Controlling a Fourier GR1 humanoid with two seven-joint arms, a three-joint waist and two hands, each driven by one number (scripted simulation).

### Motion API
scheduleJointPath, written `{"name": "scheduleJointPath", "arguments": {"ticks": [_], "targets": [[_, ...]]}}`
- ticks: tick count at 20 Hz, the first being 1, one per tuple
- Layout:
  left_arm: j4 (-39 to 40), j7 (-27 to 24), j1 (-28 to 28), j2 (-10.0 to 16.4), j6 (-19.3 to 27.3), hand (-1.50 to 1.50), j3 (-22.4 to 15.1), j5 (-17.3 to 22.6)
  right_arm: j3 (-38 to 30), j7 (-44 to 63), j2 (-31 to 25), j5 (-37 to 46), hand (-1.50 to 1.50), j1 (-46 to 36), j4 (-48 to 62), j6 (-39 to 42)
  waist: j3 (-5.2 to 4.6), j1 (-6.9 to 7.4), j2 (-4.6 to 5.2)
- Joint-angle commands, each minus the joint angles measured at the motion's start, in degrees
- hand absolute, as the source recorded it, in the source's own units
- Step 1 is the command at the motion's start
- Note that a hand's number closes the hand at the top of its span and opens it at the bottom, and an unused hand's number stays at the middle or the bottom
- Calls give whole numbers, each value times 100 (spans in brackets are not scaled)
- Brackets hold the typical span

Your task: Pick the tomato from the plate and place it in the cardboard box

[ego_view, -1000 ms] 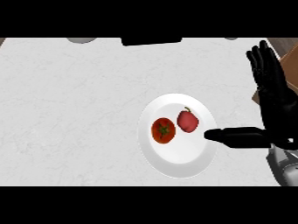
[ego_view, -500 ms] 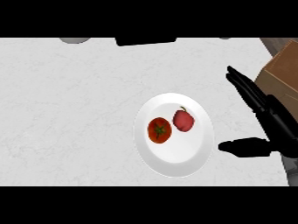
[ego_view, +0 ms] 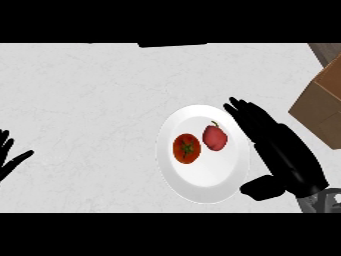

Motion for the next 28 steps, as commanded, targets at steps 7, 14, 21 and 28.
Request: {"name": "scheduleJointPath", "arguments": {"ticks": [7,14,21,28], "targets": [[723,509,-1727,-520,-89,0,-258,-164,770,3173,1213,549,-150,-391,-748,1423,49,372,82],[518,560,-1310,-669,-458,0,121,-407,941,3401,1756,1167,-150,-24,-779,1755,55,466,69],[1169,754,-2063,-1356,-393,0,38,-934,741,2562,2238,1681,-150,-114,-112,1521,55,448,79],[1162,768,-1806,-1362,-892,0,496,-1041,700,2702,2663,2102,-150,-267,-120,2086,54,462,76]]}}
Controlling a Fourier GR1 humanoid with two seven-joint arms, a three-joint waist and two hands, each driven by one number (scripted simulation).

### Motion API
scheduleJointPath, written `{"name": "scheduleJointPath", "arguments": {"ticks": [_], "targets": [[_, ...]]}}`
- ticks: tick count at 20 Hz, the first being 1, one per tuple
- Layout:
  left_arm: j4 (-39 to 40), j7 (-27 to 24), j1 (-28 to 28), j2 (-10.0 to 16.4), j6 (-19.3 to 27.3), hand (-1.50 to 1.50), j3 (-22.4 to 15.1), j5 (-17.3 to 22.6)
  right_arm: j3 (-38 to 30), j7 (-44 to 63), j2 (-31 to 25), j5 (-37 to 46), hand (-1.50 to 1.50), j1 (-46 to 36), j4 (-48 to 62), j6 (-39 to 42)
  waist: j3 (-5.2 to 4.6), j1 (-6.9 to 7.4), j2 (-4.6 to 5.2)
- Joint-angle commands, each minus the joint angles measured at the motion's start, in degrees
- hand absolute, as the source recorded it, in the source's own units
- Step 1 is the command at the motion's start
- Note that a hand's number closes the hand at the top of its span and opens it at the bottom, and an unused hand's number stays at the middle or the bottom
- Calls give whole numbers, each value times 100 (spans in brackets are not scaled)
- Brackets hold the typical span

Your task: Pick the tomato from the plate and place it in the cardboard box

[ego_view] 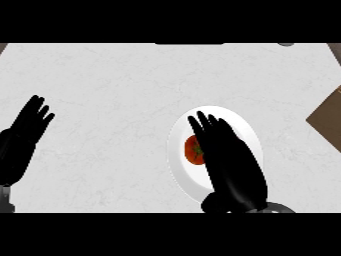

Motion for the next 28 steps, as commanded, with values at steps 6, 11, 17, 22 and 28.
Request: {"name": "scheduleJointPath", "arguments": {"ticks": [6,11,17,22,28], "targets": [[6,23,93,-252,-396,0,333,-225,369,179,756,840,-150,20,561,136,0,14,-1],[-356,325,285,-271,-550,0,682,-236,-66,-75,766,877,-150,59,623,419,0,19,-2],[-508,339,263,-811,-279,0,370,-781,-220,-138,948,1152,-150,31,1011,407,1,12,-1],[-348,583,140,-606,-730,0,787,-622,-127,-267,953,1147,-150,-94,1664,-77,1,22,3],[-246,570,-40,-741,-884,0,981,-781,-263,-508,955,1265,-150,48,1524,342,0,5,1]]}}
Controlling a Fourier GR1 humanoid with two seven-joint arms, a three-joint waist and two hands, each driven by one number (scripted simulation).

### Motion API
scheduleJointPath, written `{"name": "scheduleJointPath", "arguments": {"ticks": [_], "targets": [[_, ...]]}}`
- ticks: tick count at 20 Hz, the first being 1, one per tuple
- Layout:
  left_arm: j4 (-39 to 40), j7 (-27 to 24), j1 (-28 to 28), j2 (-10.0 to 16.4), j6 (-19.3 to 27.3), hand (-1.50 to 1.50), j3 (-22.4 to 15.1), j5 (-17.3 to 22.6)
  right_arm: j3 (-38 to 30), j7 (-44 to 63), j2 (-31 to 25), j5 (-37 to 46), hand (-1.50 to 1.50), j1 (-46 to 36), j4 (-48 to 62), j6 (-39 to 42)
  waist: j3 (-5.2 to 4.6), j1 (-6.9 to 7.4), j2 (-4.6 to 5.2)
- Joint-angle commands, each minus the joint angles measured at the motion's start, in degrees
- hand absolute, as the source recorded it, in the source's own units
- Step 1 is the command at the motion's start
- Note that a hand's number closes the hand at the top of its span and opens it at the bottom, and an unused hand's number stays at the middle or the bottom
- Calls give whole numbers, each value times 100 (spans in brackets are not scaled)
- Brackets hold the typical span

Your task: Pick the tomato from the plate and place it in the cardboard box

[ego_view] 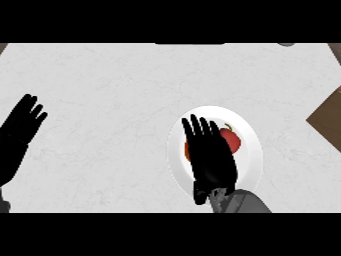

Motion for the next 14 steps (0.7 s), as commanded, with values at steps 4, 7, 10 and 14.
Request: {"name": "scheduleJointPath", "arguments": {"ticks": [4,7,10,14], "targets": [[-304,434,-187,-282,120,0,-34,-253,-137,-63,41,143,-150,165,26,136,0,-15,-3],[-455,61,281,-440,6,0,-31,-469,-71,-186,28,179,-150,307,90,127,0,-3,-5],[-396,451,39,-387,-90,0,159,-298,-219,-152,52,21,-150,-166,652,-80,0,8,-1],[-502,614,-182,-500,98,0,90,-550,-82,-146,51,-60,-150,-327,862,-383,0,9,0]]}}
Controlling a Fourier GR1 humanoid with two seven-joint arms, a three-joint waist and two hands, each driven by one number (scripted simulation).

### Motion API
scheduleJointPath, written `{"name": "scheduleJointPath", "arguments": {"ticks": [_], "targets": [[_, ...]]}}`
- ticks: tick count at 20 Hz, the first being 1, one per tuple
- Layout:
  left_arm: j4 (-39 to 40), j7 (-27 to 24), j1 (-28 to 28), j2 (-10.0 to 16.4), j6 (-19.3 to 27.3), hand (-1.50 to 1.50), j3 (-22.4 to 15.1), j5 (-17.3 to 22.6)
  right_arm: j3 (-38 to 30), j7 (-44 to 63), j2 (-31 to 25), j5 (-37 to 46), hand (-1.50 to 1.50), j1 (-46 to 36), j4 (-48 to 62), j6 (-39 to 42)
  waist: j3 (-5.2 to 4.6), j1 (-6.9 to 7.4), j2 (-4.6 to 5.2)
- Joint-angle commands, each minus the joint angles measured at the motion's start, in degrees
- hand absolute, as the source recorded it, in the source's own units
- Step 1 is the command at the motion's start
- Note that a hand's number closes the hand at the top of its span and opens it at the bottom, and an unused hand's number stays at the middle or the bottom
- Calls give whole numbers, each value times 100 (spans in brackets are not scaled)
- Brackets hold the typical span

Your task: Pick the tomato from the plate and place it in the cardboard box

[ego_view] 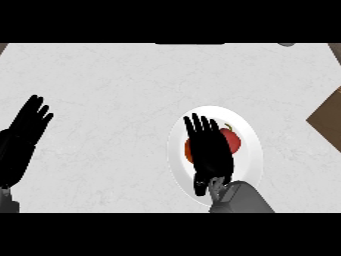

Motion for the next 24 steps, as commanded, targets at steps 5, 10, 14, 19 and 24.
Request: {"name": "scheduleJointPath", "arguments": {"ticks": [5,10,14,19,24], "targets": [[-113,84,97,-34,-240,0,153,-6,-135,-742,16,194,150,-272,711,-695,1,18,3],[184,-303,71,-343,-95,0,90,-362,-207,-1057,-275,334,150,25,112,-287,0,-15,-3],[-330,244,150,-20,-445,0,408,63,-386,-1066,14,330,150,-295,827,-570,1,18,-1],[-51,70,68,-91,-353,0,332,-76,-1448,-1653,-1049,-688,150,260,214,577,1,-31,-4],[168,-259,101,-235,-384,0,325,-241,-1876,-2124,-1687,-819,150,573,-293,785,0,-30,-5]]}}
